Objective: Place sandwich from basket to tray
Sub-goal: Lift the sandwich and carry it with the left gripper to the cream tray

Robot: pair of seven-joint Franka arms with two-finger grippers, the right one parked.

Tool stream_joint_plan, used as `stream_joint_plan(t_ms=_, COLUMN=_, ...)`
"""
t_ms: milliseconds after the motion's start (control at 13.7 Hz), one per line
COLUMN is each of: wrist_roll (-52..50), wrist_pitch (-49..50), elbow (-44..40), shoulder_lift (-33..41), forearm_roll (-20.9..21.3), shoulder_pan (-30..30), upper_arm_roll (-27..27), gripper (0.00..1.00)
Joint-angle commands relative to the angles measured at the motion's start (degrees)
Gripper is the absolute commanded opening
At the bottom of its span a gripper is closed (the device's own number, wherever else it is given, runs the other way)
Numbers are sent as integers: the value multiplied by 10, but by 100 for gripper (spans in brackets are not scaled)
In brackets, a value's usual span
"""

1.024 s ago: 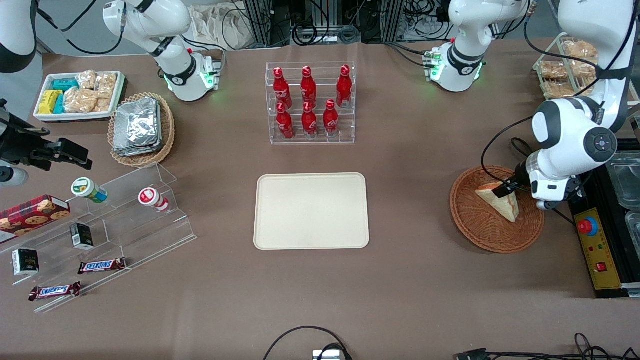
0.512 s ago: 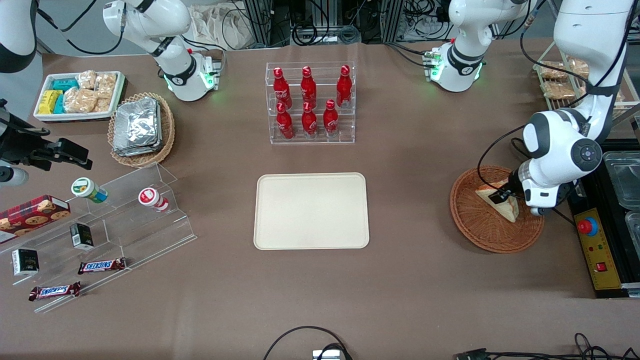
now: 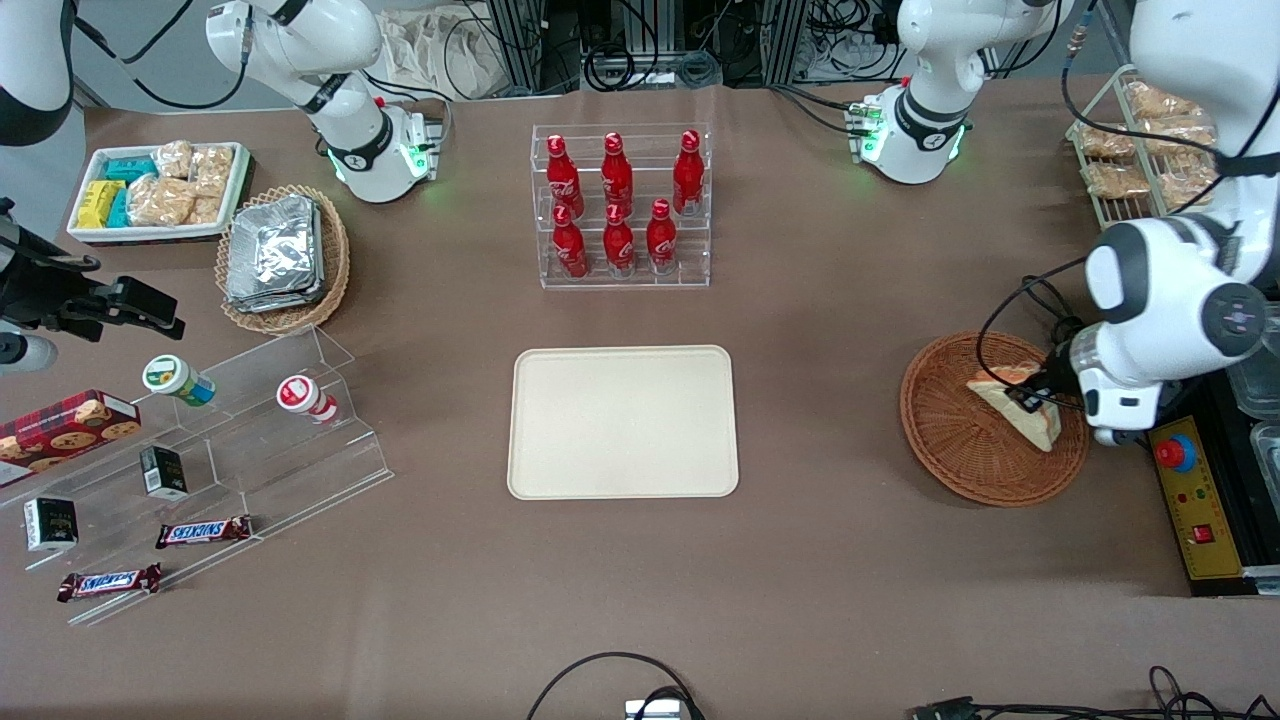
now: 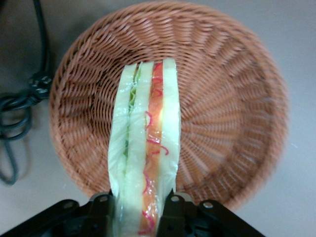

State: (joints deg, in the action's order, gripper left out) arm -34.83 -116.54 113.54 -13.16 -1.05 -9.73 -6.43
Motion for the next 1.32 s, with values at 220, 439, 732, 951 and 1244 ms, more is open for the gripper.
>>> stream_joint_plan(t_ms=220, wrist_roll=64, wrist_pitch=113, elbow=-153, shoulder_lift=-12, forearm_roll=6, shoulder_pan=117, upper_arm_roll=-23, gripper=0)
stream_joint_plan(t_ms=439, wrist_roll=39, wrist_pitch=111, elbow=-221, shoulder_lift=-66, forearm_roll=5, shoulder_pan=207, upper_arm_roll=-23, gripper=0)
stream_joint_plan(t_ms=732, wrist_roll=2, wrist_pitch=106, elbow=-338, shoulder_lift=-200, forearm_roll=30, shoulder_pan=322, upper_arm_roll=-22, gripper=0)
stream_joint_plan(t_ms=951, wrist_roll=-52, wrist_pitch=99, elbow=-394, shoulder_lift=-275, forearm_roll=46, shoulder_pan=376, upper_arm_roll=-22, gripper=0)
stream_joint_plan(t_ms=1244, wrist_roll=-60, wrist_pitch=20, elbow=-395, shoulder_lift=-317, forearm_roll=47, shoulder_pan=405, upper_arm_roll=-23, gripper=0)
